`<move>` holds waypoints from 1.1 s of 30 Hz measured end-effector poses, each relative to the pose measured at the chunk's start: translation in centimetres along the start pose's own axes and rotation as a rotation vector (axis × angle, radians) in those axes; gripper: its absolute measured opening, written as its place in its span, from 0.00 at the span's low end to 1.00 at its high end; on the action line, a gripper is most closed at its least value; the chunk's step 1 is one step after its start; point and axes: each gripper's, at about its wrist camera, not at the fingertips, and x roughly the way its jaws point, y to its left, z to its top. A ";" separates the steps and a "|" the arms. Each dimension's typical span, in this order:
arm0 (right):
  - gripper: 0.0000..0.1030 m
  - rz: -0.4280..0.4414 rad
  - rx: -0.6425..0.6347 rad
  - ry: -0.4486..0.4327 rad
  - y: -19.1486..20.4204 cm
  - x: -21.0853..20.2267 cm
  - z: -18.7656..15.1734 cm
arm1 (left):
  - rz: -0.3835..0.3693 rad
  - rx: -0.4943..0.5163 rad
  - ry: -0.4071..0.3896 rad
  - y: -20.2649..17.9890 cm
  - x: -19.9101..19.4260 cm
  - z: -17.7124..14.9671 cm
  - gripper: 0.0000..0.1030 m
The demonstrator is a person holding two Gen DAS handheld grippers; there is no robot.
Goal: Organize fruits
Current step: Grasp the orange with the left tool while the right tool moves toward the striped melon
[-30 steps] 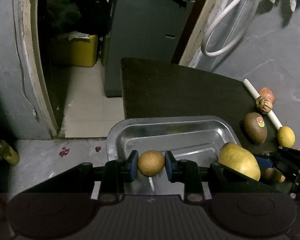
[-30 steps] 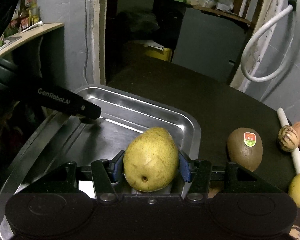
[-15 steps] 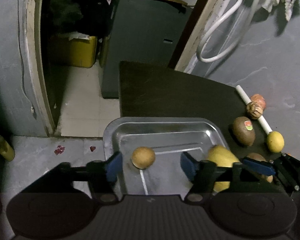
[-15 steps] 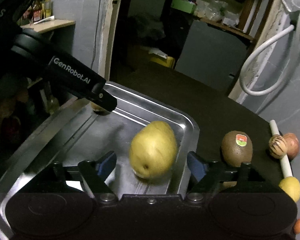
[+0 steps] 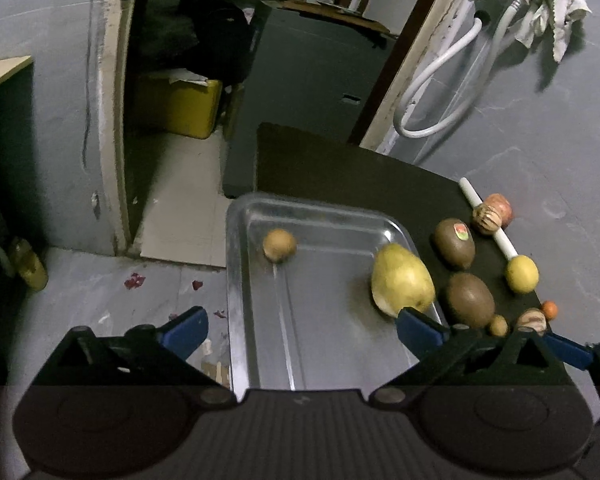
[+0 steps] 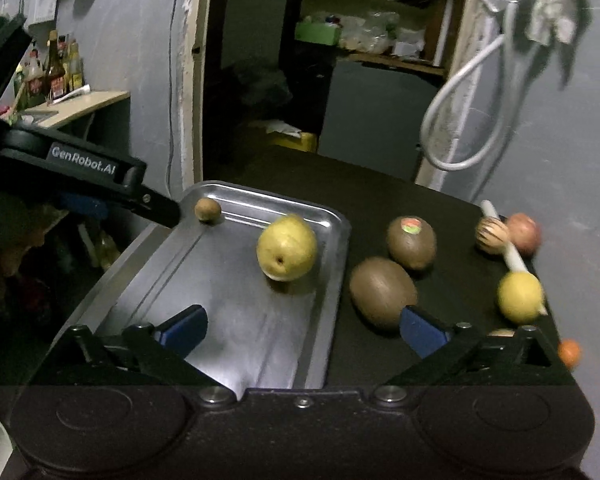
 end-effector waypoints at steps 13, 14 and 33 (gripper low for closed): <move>0.99 -0.164 0.112 0.048 -2.8 -9.7 -8.7 | -0.024 0.210 0.092 -7.1 -1.4 -5.4 0.99; 0.99 -0.177 0.117 0.057 -3.0 -10.0 -9.3 | -0.031 0.224 0.105 -7.6 -1.2 -5.7 0.99; 0.99 -0.313 0.077 0.154 -6.6 -12.3 -15.8 | -0.299 0.602 0.282 -16.0 -0.2 -11.8 0.99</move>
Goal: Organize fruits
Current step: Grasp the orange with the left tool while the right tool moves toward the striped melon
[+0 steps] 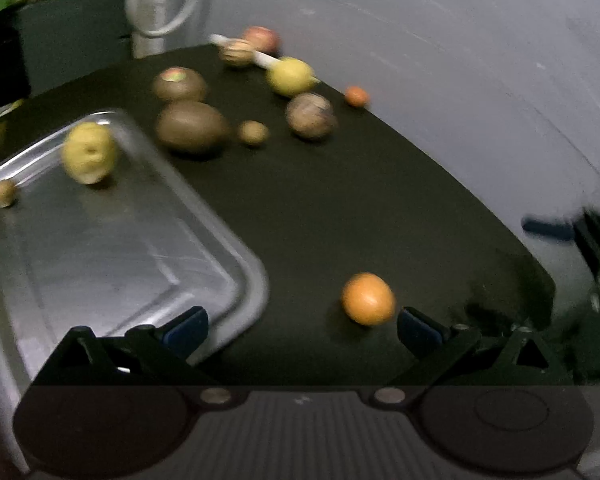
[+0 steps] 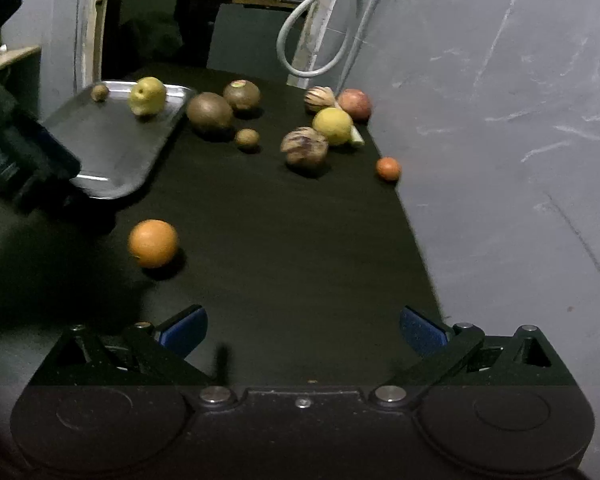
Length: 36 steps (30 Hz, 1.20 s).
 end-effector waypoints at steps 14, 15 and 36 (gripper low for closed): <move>0.99 0.160 0.043 -0.013 -3.5 2.8 2.8 | 0.005 0.155 0.029 -3.5 2.0 -1.6 0.95; 0.99 0.179 0.035 -0.004 -3.7 3.2 3.2 | 0.004 0.157 0.026 -3.5 2.1 -1.6 0.95; 0.85 0.414 -0.072 0.072 -5.8 13.9 11.2 | 0.019 0.102 -0.091 -4.4 3.9 -0.3 0.42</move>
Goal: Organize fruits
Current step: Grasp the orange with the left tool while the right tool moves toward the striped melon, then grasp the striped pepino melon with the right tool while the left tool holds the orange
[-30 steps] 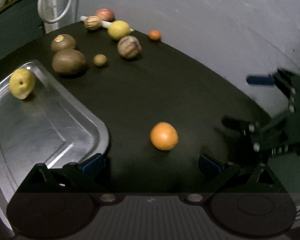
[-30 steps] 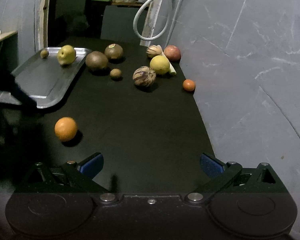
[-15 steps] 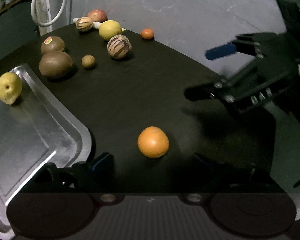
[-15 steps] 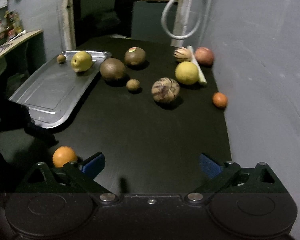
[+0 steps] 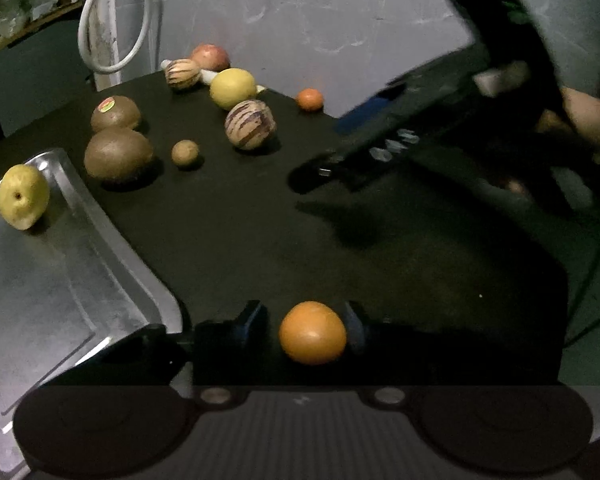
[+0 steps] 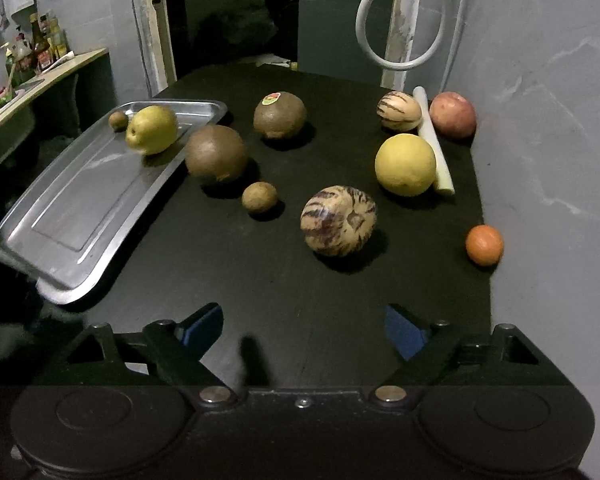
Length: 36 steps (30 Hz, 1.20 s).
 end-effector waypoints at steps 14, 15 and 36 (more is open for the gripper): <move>0.79 0.049 0.053 -0.032 -2.8 4.1 2.7 | 0.005 -0.045 -0.032 0.1 2.8 2.6 0.36; 0.78 0.052 0.051 -0.035 -2.9 4.3 2.8 | 0.008 -0.045 -0.034 0.1 3.0 2.8 0.36; 0.52 0.049 0.057 -0.078 -2.8 5.4 3.0 | 0.008 -0.077 -0.046 0.8 3.2 3.2 0.36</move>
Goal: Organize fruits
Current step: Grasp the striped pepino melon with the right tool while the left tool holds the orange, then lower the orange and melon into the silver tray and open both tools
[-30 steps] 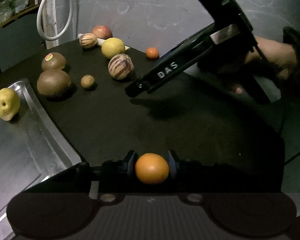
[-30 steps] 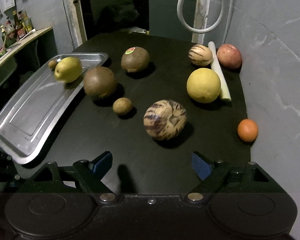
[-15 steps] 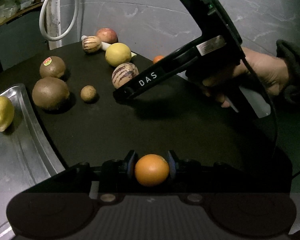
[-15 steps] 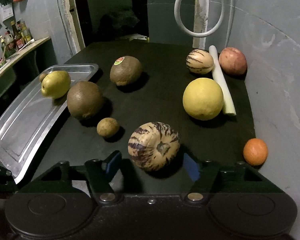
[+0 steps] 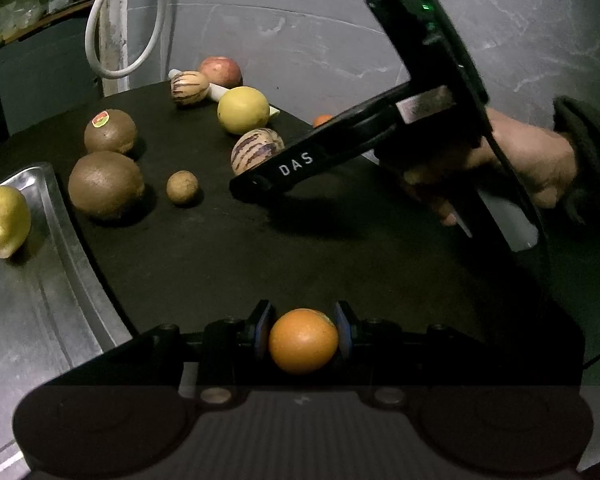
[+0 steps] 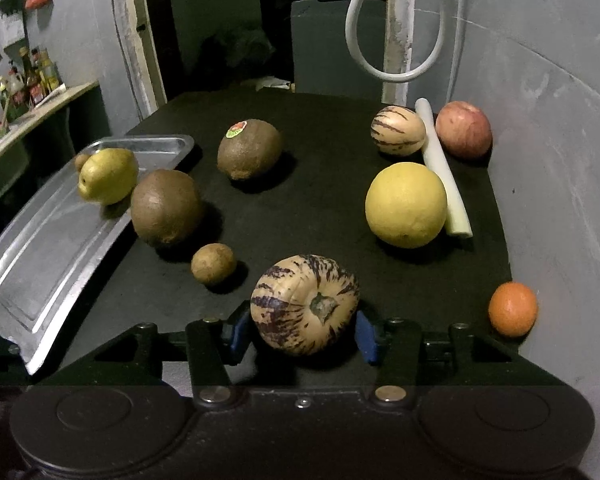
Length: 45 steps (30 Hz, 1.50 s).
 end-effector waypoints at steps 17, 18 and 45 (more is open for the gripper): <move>0.52 -0.034 0.092 -0.079 1.7 -4.6 -0.8 | -0.017 -0.072 -0.044 1.3 -3.1 0.2 0.35; 0.52 -0.039 0.095 -0.082 1.9 -4.8 -0.8 | -0.014 -0.077 -0.053 1.5 -3.5 0.2 0.35; 0.52 0.017 0.098 -0.099 16.2 -1.6 2.1 | 0.234 -0.421 -0.144 19.2 -11.5 -1.4 0.35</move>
